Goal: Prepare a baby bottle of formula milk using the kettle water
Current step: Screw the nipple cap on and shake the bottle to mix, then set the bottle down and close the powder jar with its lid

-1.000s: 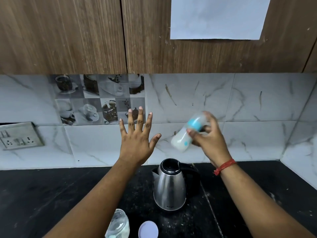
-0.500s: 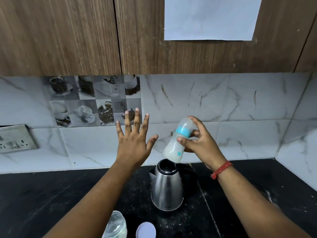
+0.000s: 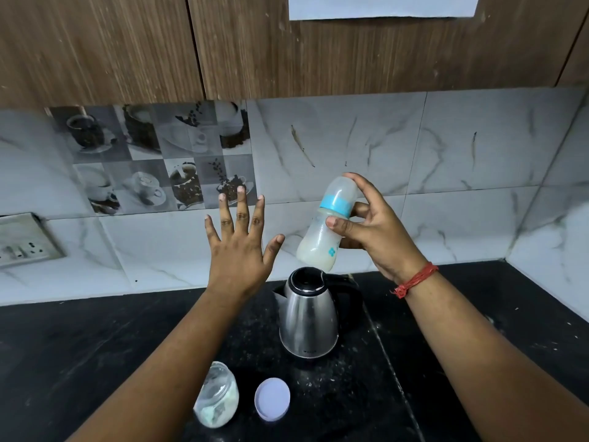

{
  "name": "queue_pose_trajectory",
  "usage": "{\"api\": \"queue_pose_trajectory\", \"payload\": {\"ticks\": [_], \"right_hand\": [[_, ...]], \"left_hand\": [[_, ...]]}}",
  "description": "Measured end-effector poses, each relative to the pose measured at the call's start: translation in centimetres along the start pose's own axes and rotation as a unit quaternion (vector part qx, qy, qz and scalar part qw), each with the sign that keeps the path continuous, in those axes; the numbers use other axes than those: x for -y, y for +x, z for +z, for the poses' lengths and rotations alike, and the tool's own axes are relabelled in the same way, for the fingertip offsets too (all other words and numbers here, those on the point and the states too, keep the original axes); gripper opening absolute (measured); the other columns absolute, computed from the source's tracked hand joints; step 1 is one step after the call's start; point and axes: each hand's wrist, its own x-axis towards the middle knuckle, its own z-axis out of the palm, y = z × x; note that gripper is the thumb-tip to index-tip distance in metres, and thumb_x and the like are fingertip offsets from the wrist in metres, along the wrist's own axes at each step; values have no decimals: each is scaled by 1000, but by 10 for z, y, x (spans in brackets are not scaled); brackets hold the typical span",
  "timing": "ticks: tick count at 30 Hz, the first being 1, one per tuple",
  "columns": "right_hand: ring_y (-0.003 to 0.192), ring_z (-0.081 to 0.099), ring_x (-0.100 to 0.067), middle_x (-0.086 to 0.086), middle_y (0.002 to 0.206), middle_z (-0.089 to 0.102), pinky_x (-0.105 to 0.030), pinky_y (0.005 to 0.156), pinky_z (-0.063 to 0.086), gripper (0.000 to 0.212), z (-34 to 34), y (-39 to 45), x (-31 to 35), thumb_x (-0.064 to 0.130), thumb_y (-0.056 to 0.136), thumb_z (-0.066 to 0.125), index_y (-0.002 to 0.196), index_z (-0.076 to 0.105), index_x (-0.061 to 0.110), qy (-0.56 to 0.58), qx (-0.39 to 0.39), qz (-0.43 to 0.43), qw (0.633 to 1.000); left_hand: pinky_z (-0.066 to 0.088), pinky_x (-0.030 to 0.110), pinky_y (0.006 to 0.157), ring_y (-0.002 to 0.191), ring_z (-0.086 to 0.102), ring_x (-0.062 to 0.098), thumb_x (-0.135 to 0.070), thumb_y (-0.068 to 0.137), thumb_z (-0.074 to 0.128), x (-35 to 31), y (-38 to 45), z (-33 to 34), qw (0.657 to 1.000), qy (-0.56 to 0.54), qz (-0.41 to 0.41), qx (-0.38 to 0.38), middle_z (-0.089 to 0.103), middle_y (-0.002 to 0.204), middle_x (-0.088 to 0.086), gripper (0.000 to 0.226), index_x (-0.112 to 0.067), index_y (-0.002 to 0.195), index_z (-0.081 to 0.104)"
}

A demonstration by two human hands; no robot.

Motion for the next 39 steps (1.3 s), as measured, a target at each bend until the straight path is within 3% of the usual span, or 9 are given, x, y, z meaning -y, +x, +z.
{"api": "queue_pose_trajectory", "payload": {"ticks": [5,10,16,20,27,31,33,36,39], "right_hand": [[102,72,-23,-17,122,64,-38,78,62,82,-1,-8,-19,13,82,82,147,41,41,7,-1,32,999],[99,74,-31,-7,125,63,-50,94,59,90,-4,-27,-60,21,78,87,146,34,44,-45,-2,73,996],[106,69,-18,5,127,60,-47,97,56,84,0,-64,-129,19,71,87,133,36,43,-171,38,116,978],[105,61,-14,8,119,56,-39,97,54,78,8,-96,-172,15,71,87,132,40,31,-230,56,146,961],[122,52,-14,1,142,47,-24,102,42,83,18,-130,-222,22,78,83,145,34,26,-279,89,179,939],[124,50,-14,1,145,43,-28,108,42,80,18,-144,-233,23,80,82,145,35,23,-297,113,183,930],[123,50,-13,1,143,43,-30,108,44,79,17,-150,-236,22,80,83,143,36,22,-295,111,180,932],[124,45,-8,3,144,40,-14,101,35,90,16,-154,-235,24,77,86,149,31,24,-284,111,183,934],[128,43,-9,3,141,41,-13,104,30,90,16,-151,-226,27,77,86,150,34,21,-297,66,134,943]], "left_hand": [[-4,65,124,156,-25,32,-73,97,-4,-9,-29,19,999,-20,-9,41,-27,169,3,80,-29,163,-11],[-5,65,124,155,-26,33,-75,95,-8,-16,-73,54,994,-32,-18,99,-28,169,3,82,-30,163,-11],[5,68,123,158,-15,36,-69,101,5,-18,-128,95,987,-17,-16,159,-12,173,6,78,-25,165,4],[7,68,123,158,-12,37,-70,101,3,-16,-157,116,979,-5,-20,202,-9,173,6,78,-26,165,2],[6,67,124,158,-15,36,-70,100,2,-15,-184,135,967,14,-22,254,-12,173,5,76,-29,164,-4],[2,65,125,157,-19,34,-72,99,-2,-20,-189,138,963,11,-23,267,-15,172,3,78,-30,164,-4],[4,66,124,158,-17,35,-72,99,1,-21,-189,138,964,8,-23,266,-13,173,4,77,-29,164,-1],[3,66,124,157,-19,34,-71,100,1,-21,-188,138,963,14,-20,270,-16,172,4,76,-30,164,-4],[3,66,124,157,-18,35,-70,101,4,-18,-183,134,965,21,-20,259,-14,172,5,76,-28,164,-2]]}}
